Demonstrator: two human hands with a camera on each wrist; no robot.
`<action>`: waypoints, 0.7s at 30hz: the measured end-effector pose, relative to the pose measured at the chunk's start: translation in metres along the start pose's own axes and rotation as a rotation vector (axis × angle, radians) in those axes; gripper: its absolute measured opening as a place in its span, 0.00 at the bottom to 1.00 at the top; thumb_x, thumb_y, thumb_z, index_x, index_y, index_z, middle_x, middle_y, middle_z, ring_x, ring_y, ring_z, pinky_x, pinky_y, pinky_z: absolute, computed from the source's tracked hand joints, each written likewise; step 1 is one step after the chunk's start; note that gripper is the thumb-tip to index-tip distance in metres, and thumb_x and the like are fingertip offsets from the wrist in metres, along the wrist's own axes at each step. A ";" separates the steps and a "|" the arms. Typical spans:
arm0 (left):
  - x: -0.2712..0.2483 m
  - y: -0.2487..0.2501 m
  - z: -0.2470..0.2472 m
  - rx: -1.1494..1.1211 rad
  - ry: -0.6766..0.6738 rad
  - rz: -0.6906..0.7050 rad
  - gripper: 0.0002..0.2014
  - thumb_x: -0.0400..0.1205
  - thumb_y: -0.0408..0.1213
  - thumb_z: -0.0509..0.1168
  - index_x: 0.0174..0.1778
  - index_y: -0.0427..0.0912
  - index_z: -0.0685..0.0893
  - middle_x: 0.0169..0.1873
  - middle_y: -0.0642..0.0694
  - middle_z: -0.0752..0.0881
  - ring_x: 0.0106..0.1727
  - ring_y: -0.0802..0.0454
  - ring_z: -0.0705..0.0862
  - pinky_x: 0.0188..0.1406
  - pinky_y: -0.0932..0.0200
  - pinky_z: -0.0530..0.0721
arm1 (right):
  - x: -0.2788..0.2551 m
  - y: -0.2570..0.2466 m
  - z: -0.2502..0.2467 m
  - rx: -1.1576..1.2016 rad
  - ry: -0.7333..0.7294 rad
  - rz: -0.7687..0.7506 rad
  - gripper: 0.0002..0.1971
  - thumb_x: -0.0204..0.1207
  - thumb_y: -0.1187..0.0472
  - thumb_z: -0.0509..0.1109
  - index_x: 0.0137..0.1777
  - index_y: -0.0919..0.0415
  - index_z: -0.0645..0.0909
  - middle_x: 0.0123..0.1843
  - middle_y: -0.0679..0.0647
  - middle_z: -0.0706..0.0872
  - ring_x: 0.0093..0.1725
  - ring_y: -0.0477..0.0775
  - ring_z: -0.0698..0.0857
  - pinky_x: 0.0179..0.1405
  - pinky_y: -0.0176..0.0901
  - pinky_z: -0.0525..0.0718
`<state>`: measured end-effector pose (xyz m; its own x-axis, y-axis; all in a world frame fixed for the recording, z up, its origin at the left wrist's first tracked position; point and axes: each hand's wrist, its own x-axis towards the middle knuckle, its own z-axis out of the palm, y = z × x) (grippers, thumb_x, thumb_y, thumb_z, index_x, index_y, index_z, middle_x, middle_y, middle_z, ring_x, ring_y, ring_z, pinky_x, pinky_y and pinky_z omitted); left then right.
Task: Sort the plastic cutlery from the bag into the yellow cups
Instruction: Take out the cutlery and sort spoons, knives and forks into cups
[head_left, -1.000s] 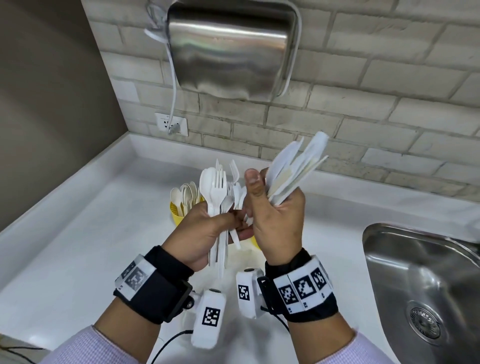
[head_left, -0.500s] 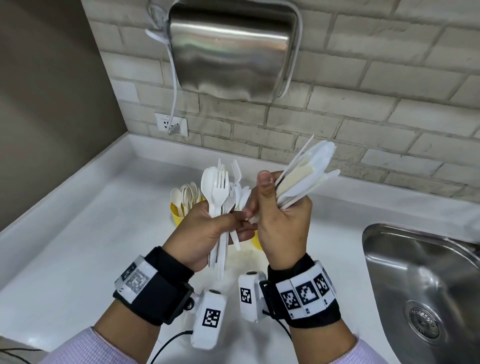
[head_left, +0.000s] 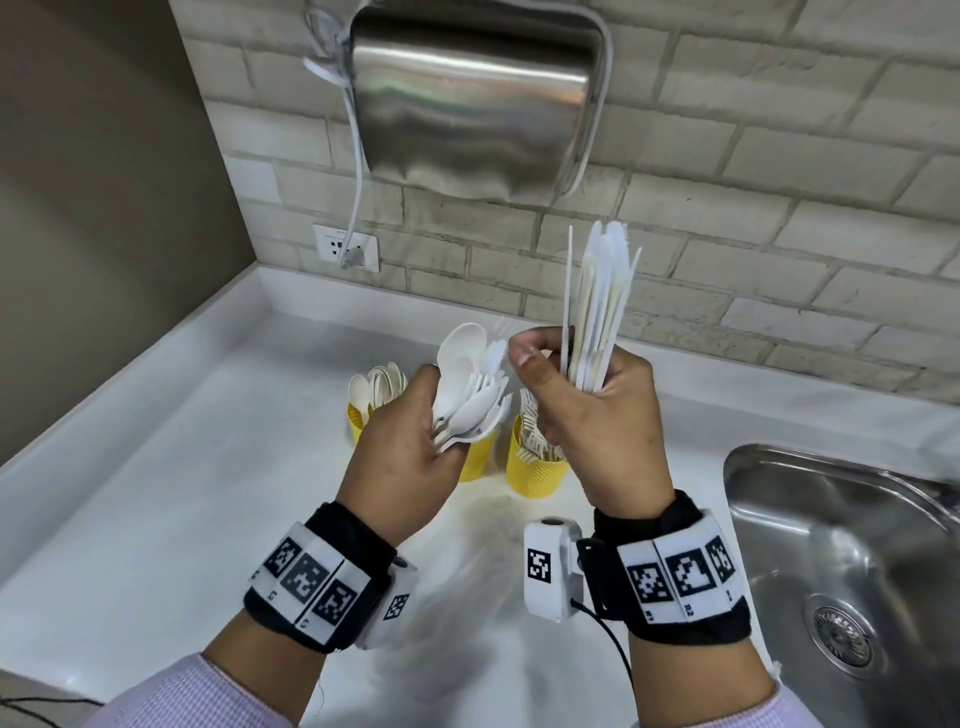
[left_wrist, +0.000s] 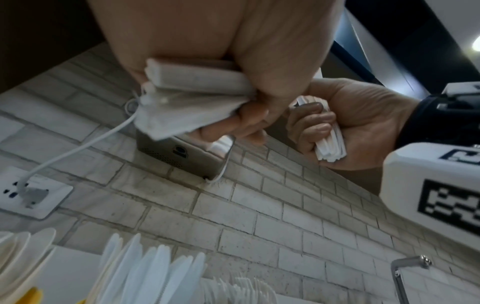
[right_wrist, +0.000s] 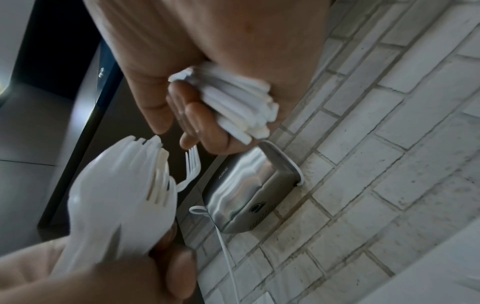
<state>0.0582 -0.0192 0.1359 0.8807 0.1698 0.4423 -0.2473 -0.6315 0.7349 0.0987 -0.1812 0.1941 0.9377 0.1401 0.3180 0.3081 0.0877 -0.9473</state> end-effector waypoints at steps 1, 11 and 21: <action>0.000 -0.001 -0.001 0.029 0.004 -0.007 0.24 0.74 0.26 0.70 0.44 0.59 0.65 0.32 0.59 0.80 0.35 0.61 0.79 0.28 0.69 0.71 | -0.002 -0.002 0.001 0.002 -0.030 0.007 0.03 0.79 0.67 0.77 0.48 0.66 0.90 0.24 0.42 0.82 0.21 0.40 0.79 0.26 0.27 0.75; -0.003 0.001 -0.018 0.277 0.101 0.014 0.30 0.68 0.24 0.69 0.43 0.62 0.58 0.30 0.57 0.69 0.32 0.40 0.69 0.29 0.56 0.70 | -0.011 -0.006 0.023 -0.242 0.011 -0.067 0.05 0.79 0.63 0.77 0.46 0.53 0.92 0.43 0.48 0.93 0.45 0.45 0.91 0.48 0.41 0.87; -0.005 -0.011 -0.035 0.328 0.143 -0.016 0.33 0.70 0.26 0.70 0.43 0.63 0.54 0.26 0.61 0.66 0.30 0.40 0.65 0.24 0.59 0.59 | -0.009 -0.003 0.040 -0.167 0.193 -0.074 0.08 0.82 0.62 0.72 0.45 0.48 0.88 0.35 0.43 0.88 0.32 0.50 0.83 0.41 0.49 0.84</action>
<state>0.0423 0.0133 0.1434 0.8120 0.2710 0.5170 -0.0707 -0.8335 0.5480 0.0832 -0.1431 0.1955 0.9200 -0.0528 0.3883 0.3840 -0.0758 -0.9202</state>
